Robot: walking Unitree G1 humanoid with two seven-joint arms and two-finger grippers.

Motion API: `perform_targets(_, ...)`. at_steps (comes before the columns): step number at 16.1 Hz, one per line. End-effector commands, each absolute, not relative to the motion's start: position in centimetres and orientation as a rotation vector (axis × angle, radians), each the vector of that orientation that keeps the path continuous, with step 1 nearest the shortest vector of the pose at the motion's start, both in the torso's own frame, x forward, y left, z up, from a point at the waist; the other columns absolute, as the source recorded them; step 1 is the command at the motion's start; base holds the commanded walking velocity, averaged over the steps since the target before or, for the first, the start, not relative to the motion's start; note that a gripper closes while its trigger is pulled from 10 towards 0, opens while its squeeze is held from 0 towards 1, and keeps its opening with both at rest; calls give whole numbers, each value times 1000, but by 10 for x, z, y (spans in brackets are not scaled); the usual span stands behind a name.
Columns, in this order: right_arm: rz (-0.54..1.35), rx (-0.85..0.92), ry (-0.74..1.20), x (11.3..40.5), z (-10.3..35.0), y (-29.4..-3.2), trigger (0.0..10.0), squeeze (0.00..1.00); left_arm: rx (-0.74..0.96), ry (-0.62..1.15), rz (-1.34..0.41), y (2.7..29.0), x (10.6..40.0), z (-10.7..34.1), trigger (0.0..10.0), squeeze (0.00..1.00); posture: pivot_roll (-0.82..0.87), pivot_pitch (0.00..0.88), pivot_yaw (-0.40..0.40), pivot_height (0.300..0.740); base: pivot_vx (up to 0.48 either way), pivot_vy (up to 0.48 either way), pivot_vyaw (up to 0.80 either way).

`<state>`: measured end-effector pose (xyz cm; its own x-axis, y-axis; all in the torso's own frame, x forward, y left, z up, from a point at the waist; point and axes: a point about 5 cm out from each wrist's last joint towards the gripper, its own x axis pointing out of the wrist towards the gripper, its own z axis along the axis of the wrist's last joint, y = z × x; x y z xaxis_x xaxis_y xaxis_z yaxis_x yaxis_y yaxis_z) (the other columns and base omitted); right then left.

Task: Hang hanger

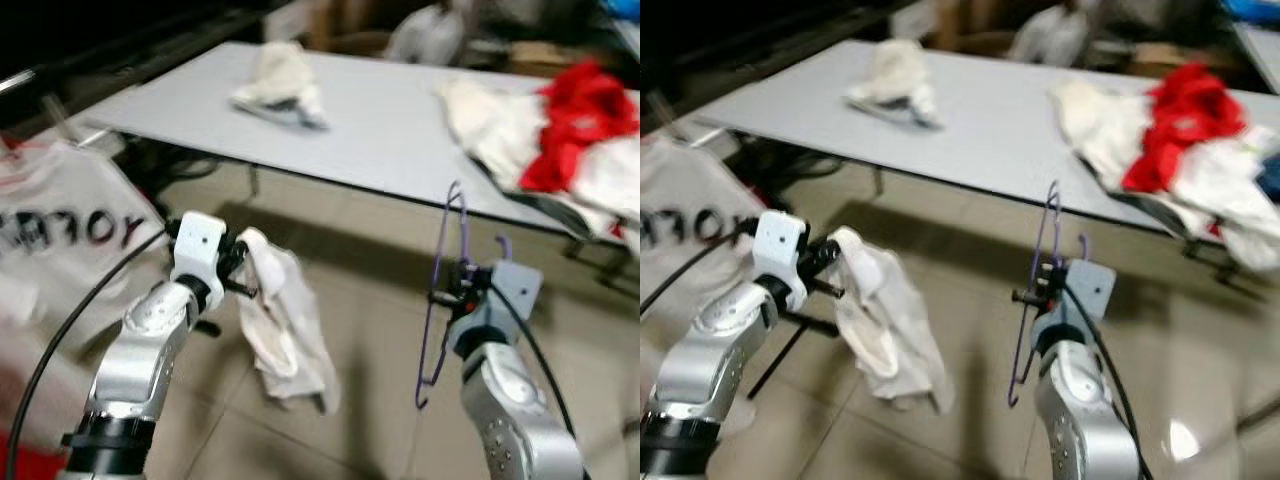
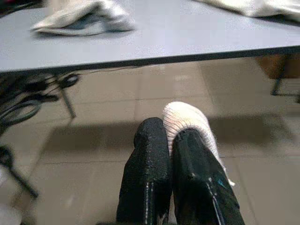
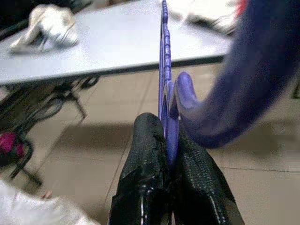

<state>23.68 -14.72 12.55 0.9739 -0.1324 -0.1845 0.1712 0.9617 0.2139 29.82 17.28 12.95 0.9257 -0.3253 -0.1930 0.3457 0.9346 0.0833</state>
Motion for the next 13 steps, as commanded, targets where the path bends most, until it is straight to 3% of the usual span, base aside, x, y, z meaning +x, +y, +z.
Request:
perform_targets(1,-185,243,173,234,128,-146,10000,0,120,155,-373,163,301,136,10000,0,-148,22,80,740,0,454,-800)
perform_targets(10,-145,210,173,238,128,-149,10000,0,108,154,-352,164,302,135,10000,0,-153,0,78,740,0,453,-800)
perform_targets(13,-158,192,162,248,124,-165,10000,0,100,158,-323,166,301,132,10000,0,-141,0,60,740,0,420,-175)
